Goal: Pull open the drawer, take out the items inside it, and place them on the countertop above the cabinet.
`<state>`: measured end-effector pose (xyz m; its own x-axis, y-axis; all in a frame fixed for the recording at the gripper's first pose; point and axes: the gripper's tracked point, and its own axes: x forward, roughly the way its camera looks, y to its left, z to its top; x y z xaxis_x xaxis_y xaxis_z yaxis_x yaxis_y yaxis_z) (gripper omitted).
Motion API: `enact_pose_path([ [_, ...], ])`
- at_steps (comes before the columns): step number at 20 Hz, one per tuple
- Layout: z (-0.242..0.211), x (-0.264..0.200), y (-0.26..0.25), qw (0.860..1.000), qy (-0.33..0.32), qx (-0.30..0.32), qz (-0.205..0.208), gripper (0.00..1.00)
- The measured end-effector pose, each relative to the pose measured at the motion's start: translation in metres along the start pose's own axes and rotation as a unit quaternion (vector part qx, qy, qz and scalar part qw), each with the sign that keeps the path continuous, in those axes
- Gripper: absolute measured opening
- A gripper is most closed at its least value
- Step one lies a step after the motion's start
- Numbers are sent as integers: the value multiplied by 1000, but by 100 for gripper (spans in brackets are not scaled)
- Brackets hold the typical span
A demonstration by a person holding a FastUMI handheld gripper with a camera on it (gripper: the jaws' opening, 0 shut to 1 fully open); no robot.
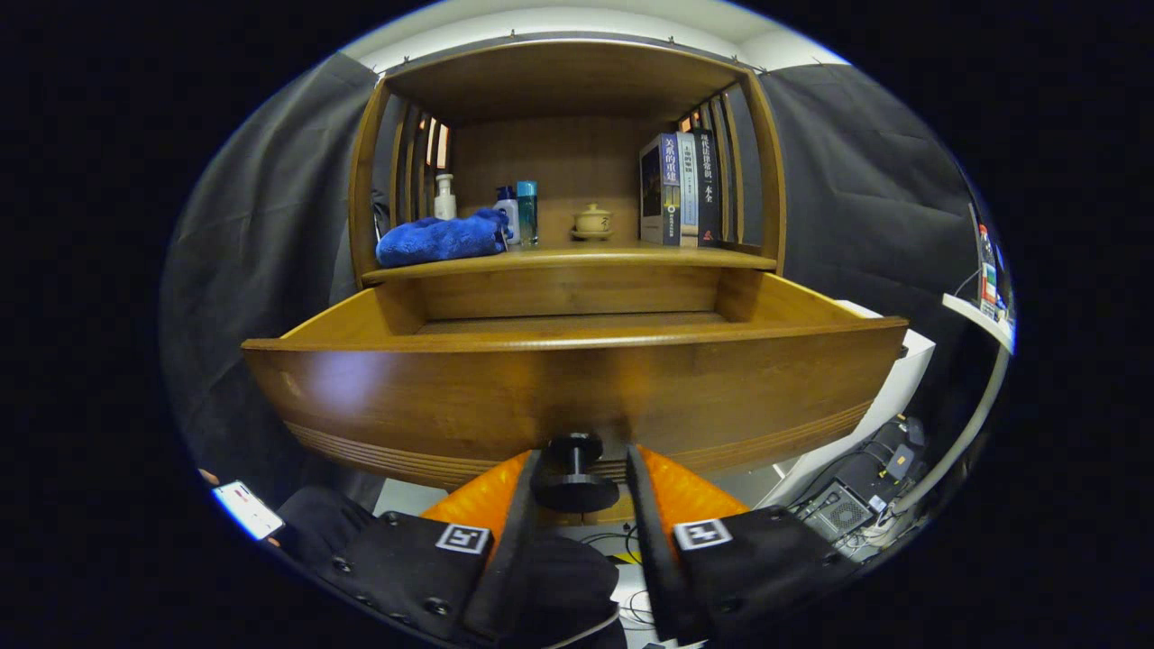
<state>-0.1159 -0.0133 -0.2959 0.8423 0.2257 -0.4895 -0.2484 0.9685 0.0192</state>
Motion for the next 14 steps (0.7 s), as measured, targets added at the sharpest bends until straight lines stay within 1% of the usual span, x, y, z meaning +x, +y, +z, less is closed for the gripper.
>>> enact_pose_path([
  [2,11,-13,-1,1000,3,-5,0,78],
  [3,19,-18,0,1000,4,-6,2,82],
  [6,56,-29,-1,1000,-5,-3,5,88],
  [9,98,-26,-4,1000,-15,16,14,90],
  [11,118,-12,-9,1000,-8,20,12,92],
  [12,125,-3,-16,1000,3,23,1,93],
  [13,130,8,-16,1000,11,25,1,95],
  [14,135,21,-14,999,23,30,7,96],
])
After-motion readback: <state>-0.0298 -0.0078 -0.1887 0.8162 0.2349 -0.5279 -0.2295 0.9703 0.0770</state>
